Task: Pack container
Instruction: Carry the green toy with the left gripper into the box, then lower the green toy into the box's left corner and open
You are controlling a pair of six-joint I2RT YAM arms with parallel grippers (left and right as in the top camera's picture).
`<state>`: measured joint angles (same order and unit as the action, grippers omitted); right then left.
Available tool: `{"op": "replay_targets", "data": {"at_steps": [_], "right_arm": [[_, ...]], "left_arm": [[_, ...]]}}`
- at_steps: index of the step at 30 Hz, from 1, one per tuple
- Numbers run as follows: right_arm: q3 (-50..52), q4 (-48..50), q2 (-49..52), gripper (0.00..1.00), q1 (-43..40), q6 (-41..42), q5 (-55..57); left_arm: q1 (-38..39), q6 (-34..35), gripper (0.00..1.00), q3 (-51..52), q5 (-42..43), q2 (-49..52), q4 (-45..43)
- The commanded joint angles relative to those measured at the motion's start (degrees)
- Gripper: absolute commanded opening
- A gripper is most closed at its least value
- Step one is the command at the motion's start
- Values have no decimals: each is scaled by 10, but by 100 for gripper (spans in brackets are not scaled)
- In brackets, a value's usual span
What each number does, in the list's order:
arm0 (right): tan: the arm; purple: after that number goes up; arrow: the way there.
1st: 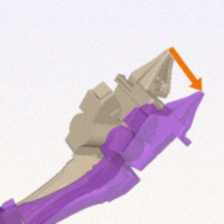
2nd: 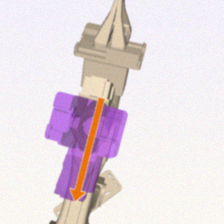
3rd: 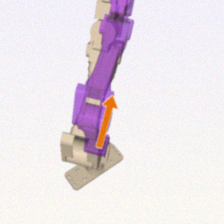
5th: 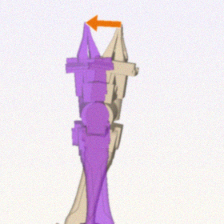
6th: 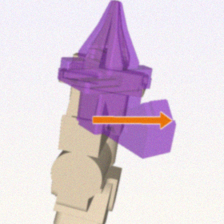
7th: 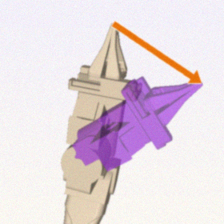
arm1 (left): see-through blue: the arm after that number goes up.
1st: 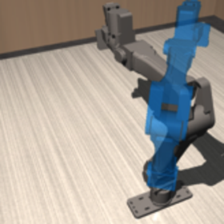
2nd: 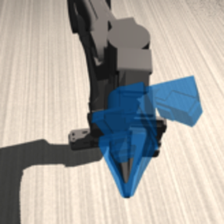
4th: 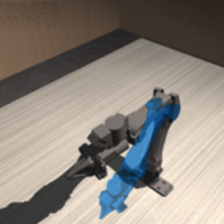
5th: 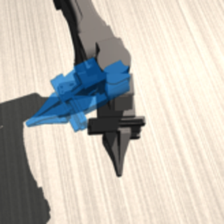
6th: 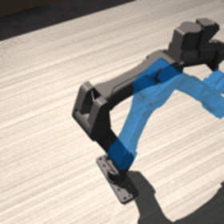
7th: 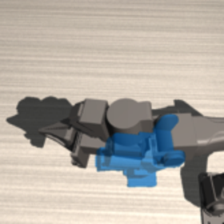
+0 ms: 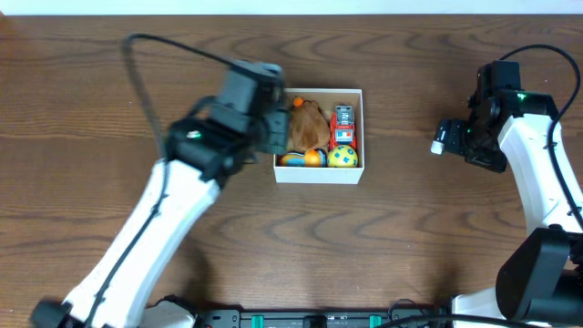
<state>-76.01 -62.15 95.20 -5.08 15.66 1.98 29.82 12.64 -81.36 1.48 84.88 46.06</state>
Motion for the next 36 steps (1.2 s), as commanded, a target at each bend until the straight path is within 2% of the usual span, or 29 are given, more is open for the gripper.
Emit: {"op": "replay_targets", "data": {"at_steps": [1, 4, 8, 13, 36], "right_arm": [[0, -1, 0, 91, -1, -8, 4], [-1, 0, 0, 91, -1, -8, 4], [0, 0, 0, 91, -1, -8, 4], [-1, 0, 0, 91, -1, -8, 4], [0, 0, 0, 91, -1, -10, 4]], "left_arm": [[15, -17, 24, 0, -30, 63, -2], [21, -16, 22, 0, -30, 119, -2], [21, -16, 12, 0, -30, 179, -3], [21, -16, 11, 0, -30, 215, -7], [44, -17, 9, 0, 0, 226, -21]]}}
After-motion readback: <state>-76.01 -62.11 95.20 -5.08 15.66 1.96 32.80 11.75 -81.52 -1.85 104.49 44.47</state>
